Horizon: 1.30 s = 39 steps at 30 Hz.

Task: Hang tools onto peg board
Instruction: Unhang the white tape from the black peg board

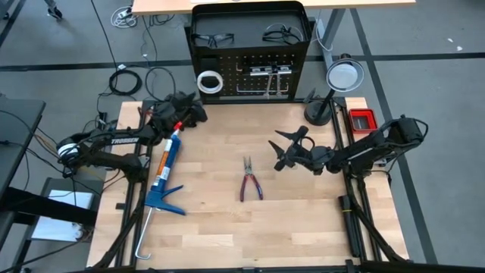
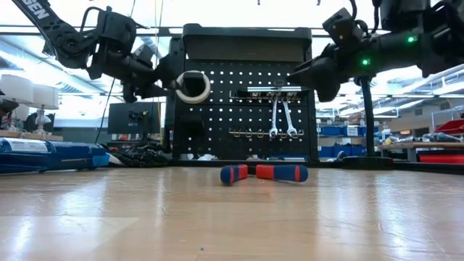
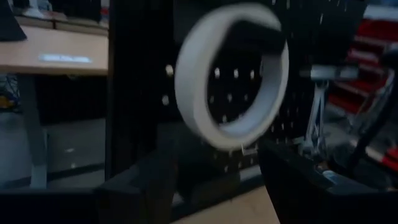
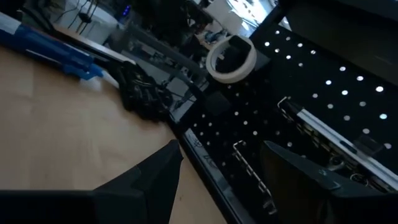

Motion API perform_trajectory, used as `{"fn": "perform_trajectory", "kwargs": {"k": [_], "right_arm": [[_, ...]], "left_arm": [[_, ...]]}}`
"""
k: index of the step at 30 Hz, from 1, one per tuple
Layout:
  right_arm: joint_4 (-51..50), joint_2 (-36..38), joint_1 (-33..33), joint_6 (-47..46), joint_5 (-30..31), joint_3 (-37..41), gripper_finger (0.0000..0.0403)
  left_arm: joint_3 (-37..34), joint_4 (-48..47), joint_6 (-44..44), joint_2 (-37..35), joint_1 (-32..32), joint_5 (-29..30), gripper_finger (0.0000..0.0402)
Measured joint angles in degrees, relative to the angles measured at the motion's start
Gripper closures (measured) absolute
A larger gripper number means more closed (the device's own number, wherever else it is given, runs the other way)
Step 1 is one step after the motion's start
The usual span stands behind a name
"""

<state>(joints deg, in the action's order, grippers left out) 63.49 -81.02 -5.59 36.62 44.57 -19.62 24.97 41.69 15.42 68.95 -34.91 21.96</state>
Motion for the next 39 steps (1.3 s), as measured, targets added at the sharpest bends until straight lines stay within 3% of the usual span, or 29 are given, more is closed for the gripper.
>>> {"fn": "perform_trajectory", "kwargs": {"k": [6, 9, 14, 24, 31, 39], "right_arm": [[2.4, -0.1, 2.8, 3.2, -6.8, -0.4, 0.0174], [8.7, 0.0, 5.2, 5.4, -8.6, -2.3, 0.0174], [8.1, -0.4, 9.1, 4.1, -15.6, -3.1, 0.0174], [7.0, -0.5, 12.1, 0.3, -15.7, -2.4, 0.0174], [5.6, -0.5, 12.1, 0.3, -15.8, -2.3, 0.0174], [5.5, -0.5, 12.6, -0.9, -16.0, -2.3, 0.0175]], "left_arm": [[0.0, 4.3, -2.1, 0.0, -0.7, 0.7, 0.0178], [0.3, 3.8, -1.7, 0.0, -1.7, 2.4, 0.0178], [2.4, 2.9, -1.8, 0.1, -2.2, 2.4, 0.0178], [9.4, -8.0, -6.3, 2.3, -2.8, 3.9, 0.0178], [11.7, -8.1, -6.0, 7.2, -5.3, 3.9, 0.0178], [11.9, -4.9, -7.9, 8.0, -6.0, 4.3, 0.0186]]}}
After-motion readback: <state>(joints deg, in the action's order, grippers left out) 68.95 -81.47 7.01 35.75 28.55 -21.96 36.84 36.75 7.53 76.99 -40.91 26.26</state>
